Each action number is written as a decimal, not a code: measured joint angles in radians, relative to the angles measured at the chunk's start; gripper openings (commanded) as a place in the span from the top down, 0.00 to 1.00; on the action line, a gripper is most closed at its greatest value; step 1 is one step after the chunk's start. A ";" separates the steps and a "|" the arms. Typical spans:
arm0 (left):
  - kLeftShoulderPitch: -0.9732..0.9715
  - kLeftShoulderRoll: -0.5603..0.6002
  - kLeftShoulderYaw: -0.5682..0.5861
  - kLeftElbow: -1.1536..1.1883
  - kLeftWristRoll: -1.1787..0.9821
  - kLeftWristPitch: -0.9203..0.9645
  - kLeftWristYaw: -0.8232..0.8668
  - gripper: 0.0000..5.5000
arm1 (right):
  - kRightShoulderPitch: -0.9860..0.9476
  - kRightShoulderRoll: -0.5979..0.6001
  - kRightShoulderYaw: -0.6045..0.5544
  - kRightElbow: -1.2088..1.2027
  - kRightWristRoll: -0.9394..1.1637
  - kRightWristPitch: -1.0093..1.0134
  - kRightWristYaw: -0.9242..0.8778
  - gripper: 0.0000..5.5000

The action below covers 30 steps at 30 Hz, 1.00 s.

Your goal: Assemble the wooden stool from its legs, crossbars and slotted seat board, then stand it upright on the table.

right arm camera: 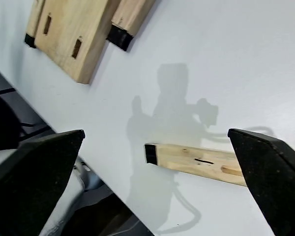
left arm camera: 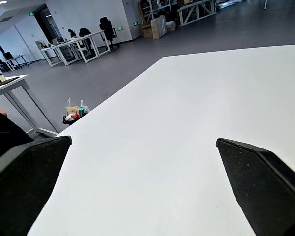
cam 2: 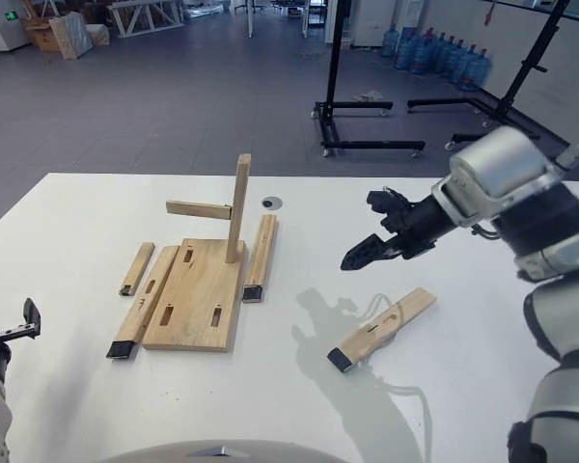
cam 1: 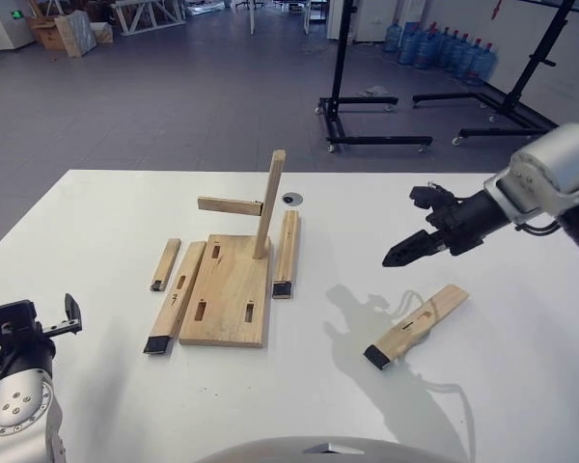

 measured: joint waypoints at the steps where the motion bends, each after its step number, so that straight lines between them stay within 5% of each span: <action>1: 0.004 -0.004 0.000 -0.003 0.000 -0.004 0.001 0.02 | -0.052 0.012 0.045 0.053 0.004 0.000 0.016 0.02; 12: 0.068 -0.111 -0.032 -0.044 0.010 -0.051 0.041 0.02 | -0.190 0.122 0.412 0.475 -0.093 0.001 0.071 0.02; 17: 0.095 -0.156 -0.022 -0.065 0.010 -0.069 0.082 0.02 | -0.210 0.149 0.531 0.486 -0.091 0.001 0.148 0.02; 22: 0.048 -0.125 0.017 -0.081 0.007 -0.069 0.096 0.02 | -0.221 0.125 0.428 0.425 -0.226 -0.213 0.259 0.02; 30: -0.115 0.013 -0.016 0.047 0.008 -0.067 0.028 0.02 | -0.056 -0.006 0.080 0.355 -0.356 -1.097 0.216 0.02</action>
